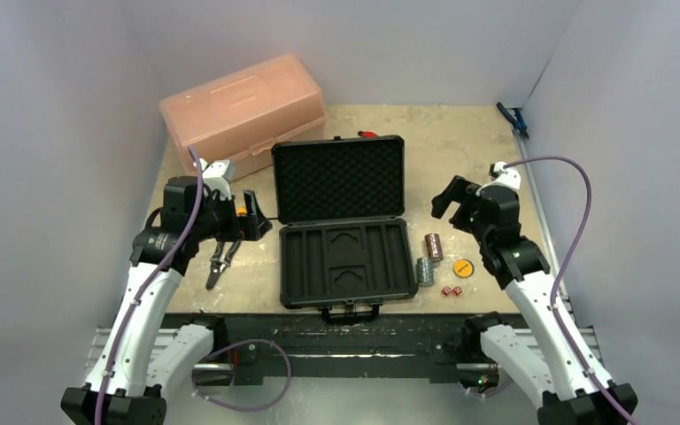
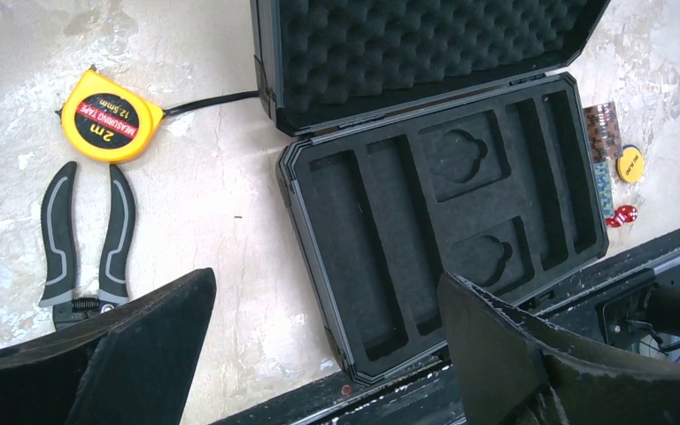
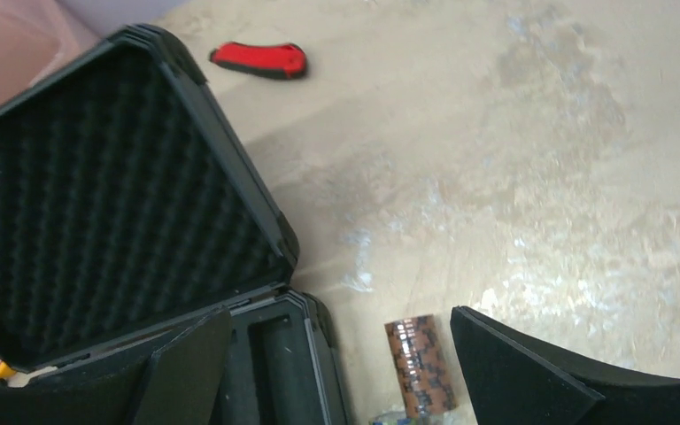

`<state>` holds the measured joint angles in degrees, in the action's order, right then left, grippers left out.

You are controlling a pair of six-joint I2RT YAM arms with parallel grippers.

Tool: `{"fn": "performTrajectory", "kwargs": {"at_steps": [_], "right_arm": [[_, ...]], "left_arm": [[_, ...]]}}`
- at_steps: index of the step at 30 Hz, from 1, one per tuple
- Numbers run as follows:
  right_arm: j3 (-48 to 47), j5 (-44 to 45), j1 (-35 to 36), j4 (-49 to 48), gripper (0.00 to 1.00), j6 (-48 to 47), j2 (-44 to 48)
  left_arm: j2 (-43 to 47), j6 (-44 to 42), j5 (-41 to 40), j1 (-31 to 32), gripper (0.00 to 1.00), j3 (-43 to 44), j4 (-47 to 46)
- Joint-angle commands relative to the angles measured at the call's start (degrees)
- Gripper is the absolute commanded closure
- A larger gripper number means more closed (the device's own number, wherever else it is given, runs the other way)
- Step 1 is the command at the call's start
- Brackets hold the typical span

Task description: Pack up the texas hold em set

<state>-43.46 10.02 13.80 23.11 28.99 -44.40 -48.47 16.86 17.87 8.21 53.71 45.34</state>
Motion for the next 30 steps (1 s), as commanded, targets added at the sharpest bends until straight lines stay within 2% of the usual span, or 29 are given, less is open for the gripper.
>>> {"fn": "performTrajectory", "kwargs": {"at_steps": [1,9,19,27,30], "right_arm": [[-0.9,3.7,0.0,6.8,0.01,7.7,-2.4],[-3.5,3.9,-0.1,12.6,0.01,8.1,-4.5],[-1.5,-2.8,0.0,10.3,0.01,4.7,-10.9],[-0.7,-1.1,0.0,9.3,0.01,4.8,-17.3],[-0.4,-0.9,0.0,7.6,0.05,4.5,-19.5]], "left_arm": [[0.2,-0.9,1.9,0.4,0.03,0.0,-1.2],[0.6,-1.0,1.4,1.5,0.04,-0.3,-0.6],[0.6,-1.0,1.7,1.7,0.05,-0.2,-0.3],[1.1,-1.0,1.1,2.1,0.06,-0.3,0.0],[1.1,-1.0,1.1,2.1,0.07,-0.2,0.1]]}}
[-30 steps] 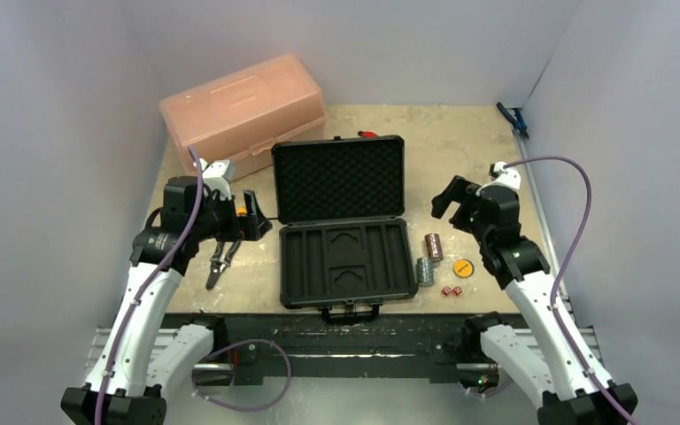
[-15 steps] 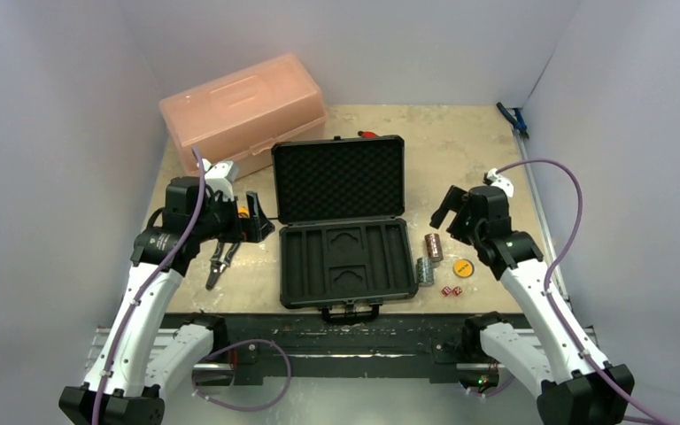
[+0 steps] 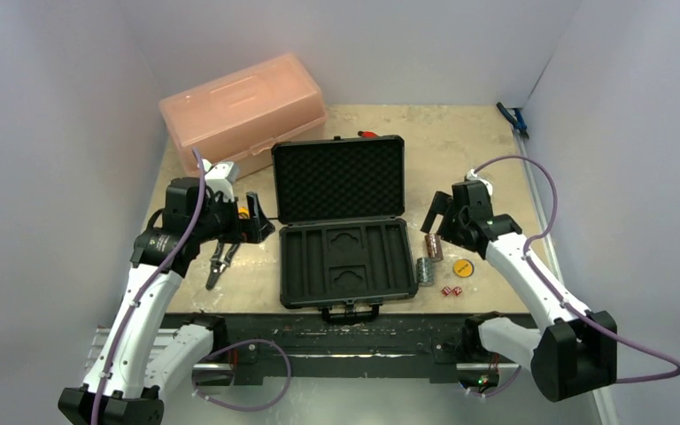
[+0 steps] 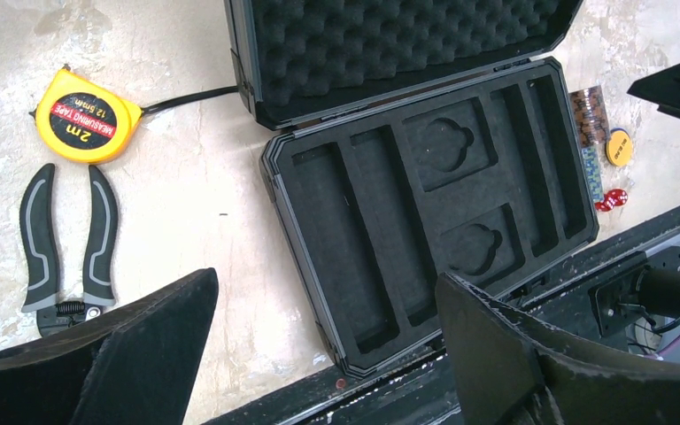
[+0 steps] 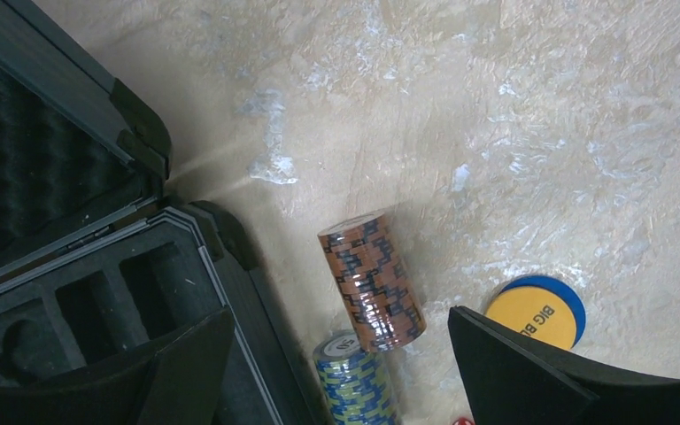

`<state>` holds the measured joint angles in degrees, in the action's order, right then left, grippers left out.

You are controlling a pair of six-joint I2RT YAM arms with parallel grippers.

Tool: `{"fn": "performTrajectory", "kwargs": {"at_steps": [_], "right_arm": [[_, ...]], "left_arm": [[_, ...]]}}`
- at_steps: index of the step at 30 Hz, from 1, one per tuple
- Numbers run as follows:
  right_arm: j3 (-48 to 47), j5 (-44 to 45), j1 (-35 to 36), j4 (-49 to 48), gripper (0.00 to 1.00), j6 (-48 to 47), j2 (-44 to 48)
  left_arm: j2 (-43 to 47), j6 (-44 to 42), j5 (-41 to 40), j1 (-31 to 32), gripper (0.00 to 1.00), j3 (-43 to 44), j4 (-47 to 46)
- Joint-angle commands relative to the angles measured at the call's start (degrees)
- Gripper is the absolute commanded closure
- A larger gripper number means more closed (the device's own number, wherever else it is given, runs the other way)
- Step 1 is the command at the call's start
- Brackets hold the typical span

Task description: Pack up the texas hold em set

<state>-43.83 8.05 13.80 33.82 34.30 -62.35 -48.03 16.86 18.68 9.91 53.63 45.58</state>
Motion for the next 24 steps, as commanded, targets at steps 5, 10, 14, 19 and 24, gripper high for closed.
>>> {"fn": "performTrajectory", "kwargs": {"at_steps": [5,10,14,19,24], "right_arm": [[0.4,1.3,0.0,-4.9,0.14,-1.3,-6.3],[1.4,1.4,-0.1,-6.6,0.17,-1.1,-8.7],[1.5,1.9,0.0,-7.5,0.21,-1.0,-10.8],[1.8,2.5,0.0,-8.2,0.24,-0.2,-12.4],[1.8,3.1,0.0,-8.3,0.25,0.3,-14.0]], "left_arm": [[0.7,-1.0,0.1,0.4,0.08,-0.1,-0.2],[0.6,-1.1,0.1,0.4,0.08,-0.1,-0.1],[0.6,-1.1,0.1,0.4,0.09,-0.1,-0.1],[0.6,-1.1,0.2,0.4,0.09,-0.1,-0.1],[0.7,-1.1,0.1,0.4,0.09,-0.1,0.0]]}}
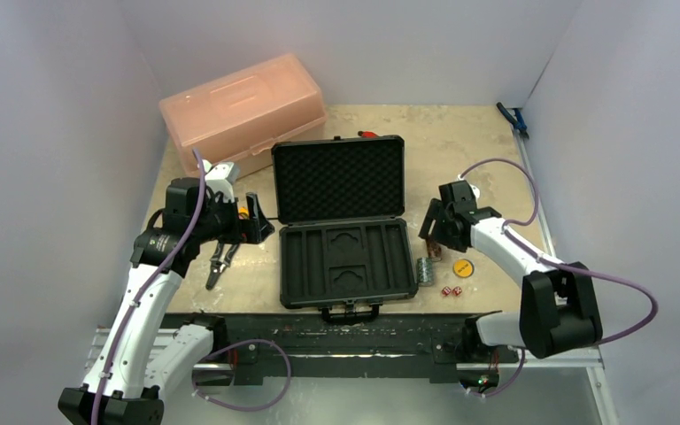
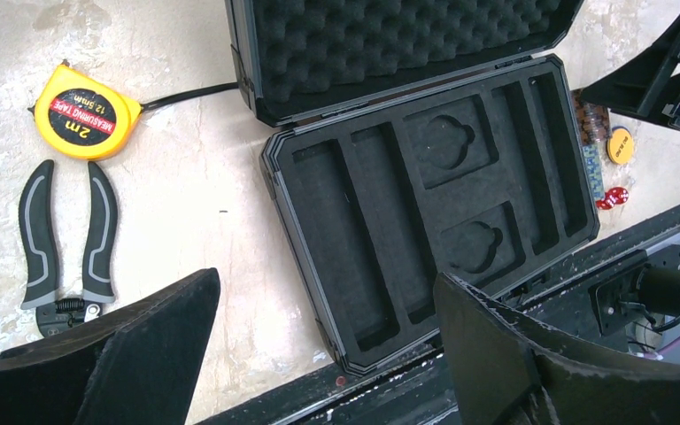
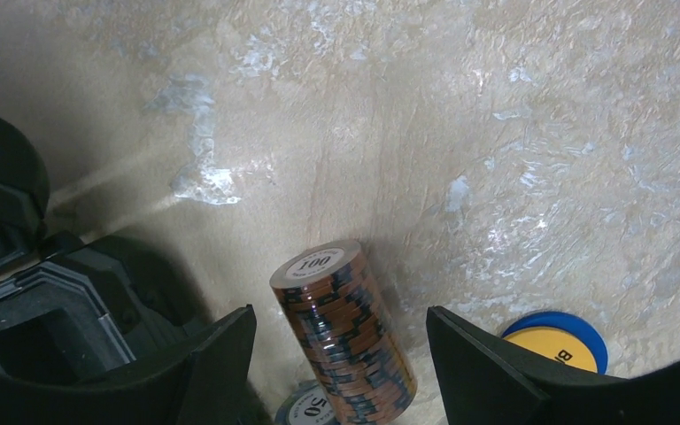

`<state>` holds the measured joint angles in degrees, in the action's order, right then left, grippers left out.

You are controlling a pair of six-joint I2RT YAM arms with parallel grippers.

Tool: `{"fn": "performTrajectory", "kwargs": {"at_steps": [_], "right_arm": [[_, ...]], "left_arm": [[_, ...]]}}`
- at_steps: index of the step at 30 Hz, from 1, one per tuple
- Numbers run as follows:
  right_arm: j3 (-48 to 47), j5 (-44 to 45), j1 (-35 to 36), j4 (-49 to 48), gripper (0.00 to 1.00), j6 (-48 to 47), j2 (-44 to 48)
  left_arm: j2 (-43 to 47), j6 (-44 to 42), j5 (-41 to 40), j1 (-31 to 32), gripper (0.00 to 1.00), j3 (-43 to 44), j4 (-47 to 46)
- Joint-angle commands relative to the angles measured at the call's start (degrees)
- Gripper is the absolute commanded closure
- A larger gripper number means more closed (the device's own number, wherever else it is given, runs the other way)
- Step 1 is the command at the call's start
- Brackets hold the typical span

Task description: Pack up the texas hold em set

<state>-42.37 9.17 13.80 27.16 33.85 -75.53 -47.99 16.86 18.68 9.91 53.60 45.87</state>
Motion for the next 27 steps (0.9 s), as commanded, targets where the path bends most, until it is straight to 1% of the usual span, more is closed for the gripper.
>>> {"fn": "performTrajectory", "kwargs": {"at_steps": [1,4,8,14,19,23,26,27], "right_arm": [[0.3,1.9,-0.1,-1.7,0.27,0.8,-1.3],[0.2,1.6,0.0,-1.8,0.3,0.8,-3.0],[0.0,1.4,0.0,-2.1,0.37,0.7,-4.4],[-0.5,1.9,0.1,-2.4,0.56,0.4,-5.2],[-1.9,3.8,0.1,-2.6,0.66,0.5,-5.9],[-6.1,6.9,0.0,-1.9,0.68,0.5,-8.0],[-8.4,8.3,0.1,-2.7,0.68,-0.5,-9.6],[-8.8,8.4,0.0,-2.7,0.67,-0.6,-10.1]], "left_arm": [[0.6,-1.1,0.1,0.4,0.09,-0.1,-0.3],[0.6,-1.1,0.0,0.4,0.09,-0.1,-0.3],[0.6,-1.2,0.0,0.4,0.1,0.1,-0.3],[0.5,-1.2,0.0,0.4,0.1,0.1,-0.3],[0.4,-1.2,0.0,0.4,0.1,0.0,-0.3],[0.3,-1.2,0.2,0.4,0.1,0.1,-0.3],[0.3,-1.2,0.2,0.4,0.1,0.1,-0.3],[0.3,-1.2,0.1,0.4,0.1,0.1,-0.4]]}}
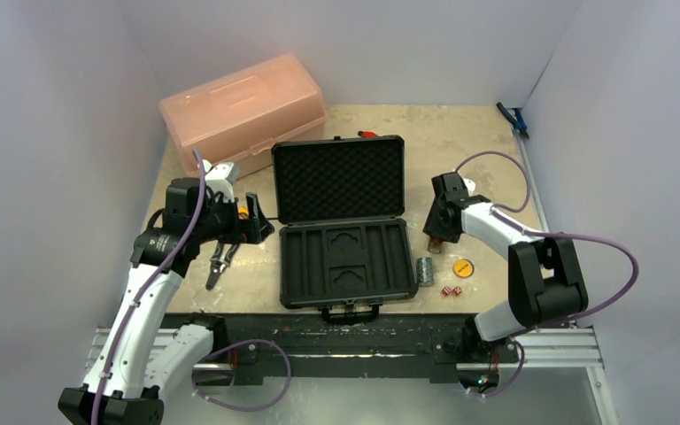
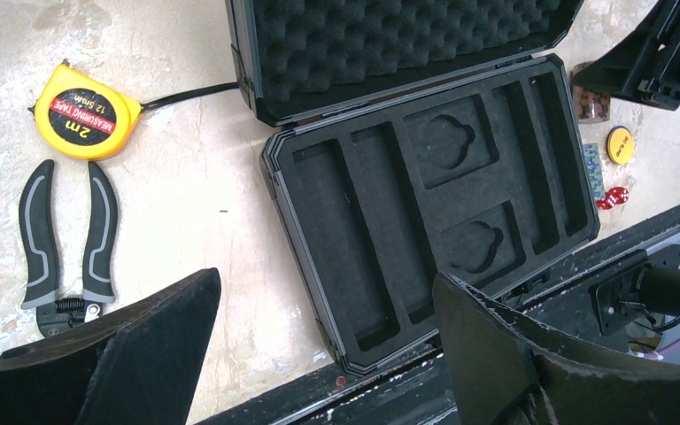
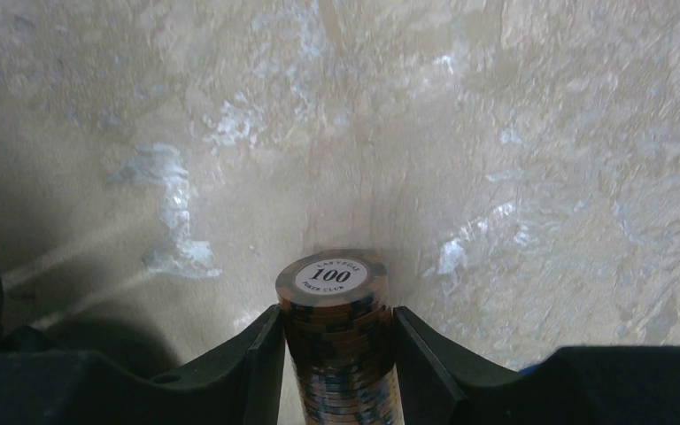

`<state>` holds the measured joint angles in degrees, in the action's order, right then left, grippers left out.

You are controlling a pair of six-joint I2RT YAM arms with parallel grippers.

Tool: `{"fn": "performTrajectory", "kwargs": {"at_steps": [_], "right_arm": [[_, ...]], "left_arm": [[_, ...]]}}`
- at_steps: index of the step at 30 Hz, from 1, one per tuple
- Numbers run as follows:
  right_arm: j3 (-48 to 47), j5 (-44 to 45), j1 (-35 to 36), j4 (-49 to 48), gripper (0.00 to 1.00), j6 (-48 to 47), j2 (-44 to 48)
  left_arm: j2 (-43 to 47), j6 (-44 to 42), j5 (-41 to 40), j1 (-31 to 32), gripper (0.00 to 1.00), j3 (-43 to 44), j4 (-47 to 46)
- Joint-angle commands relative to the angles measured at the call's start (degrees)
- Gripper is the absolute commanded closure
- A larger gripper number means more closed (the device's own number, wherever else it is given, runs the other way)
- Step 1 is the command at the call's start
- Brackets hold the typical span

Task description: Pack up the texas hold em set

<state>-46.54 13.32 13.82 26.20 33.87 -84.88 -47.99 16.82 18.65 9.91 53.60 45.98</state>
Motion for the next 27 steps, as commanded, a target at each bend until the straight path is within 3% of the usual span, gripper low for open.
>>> {"fn": "performTrajectory", "kwargs": {"at_steps": [1,3,6,9,11,22,27], "right_arm": [[-5.0,4.1,0.0,-1.7,0.64,-0.8,-1.3],[-4.9,3.5,0.0,-1.8,0.53,-1.1,-2.0],[-4.2,2.7,0.0,-1.7,0.26,-1.3,-2.3],[-3.5,2.0,0.0,-1.7,0.13,-1.2,-1.9],[-3.1,1.6,0.0,-1.6,0.13,-1.1,-1.3],[-1.1,1.3,0.0,-0.3,0.41,-0.5,0.2],[-0.8,0.1,0.0,-0.8,0.44,-0.6,-0.8]], "left_arm": [[0.3,-1.1,0.1,0.4,0.1,0.0,-0.4],[0.3,-1.2,0.1,0.4,0.1,0.0,-0.4],[0.3,-1.2,0.0,0.4,0.1,0.0,-0.4],[0.3,-1.1,0.1,0.4,0.1,0.0,-0.4],[0.3,-1.1,0.1,0.4,0.1,0.0,-0.4],[0.1,-1.2,0.2,0.4,0.1,0.0,-0.4],[0.1,-1.2,0.1,0.4,0.11,0.0,-0.4]]}}
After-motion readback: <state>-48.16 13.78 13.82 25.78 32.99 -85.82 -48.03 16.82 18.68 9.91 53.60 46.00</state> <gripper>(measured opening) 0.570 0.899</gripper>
